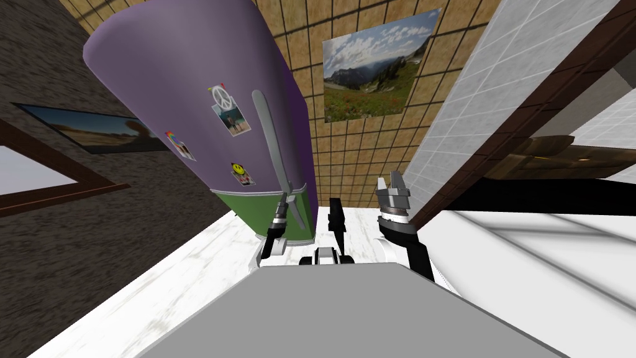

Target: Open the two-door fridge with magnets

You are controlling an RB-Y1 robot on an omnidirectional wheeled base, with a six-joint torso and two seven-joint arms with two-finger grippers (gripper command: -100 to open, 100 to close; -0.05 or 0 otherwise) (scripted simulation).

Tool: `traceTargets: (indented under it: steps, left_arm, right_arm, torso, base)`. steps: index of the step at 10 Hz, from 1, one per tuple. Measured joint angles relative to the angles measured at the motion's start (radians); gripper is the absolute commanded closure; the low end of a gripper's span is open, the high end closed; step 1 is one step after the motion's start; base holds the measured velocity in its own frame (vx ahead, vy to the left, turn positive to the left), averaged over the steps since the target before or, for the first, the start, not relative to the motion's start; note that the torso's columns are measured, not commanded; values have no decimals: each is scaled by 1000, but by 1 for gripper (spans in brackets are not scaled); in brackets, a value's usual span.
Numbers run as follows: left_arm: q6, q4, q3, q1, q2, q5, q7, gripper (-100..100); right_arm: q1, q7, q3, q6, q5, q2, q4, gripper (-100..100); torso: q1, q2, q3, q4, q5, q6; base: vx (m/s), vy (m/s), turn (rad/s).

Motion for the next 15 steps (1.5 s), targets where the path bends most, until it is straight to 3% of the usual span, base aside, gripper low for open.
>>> traceTargets:
  steps: [15]
  left_arm:
    - [378, -61, 38, -162, 31, -26, -31, -100]
  right_arm:
    - [0, 0, 0, 0, 0, 0, 0, 0]
  torso:
    - [-1, 5, 3, 2, -1, -1]
  base:
    - [-28, -30, 12]
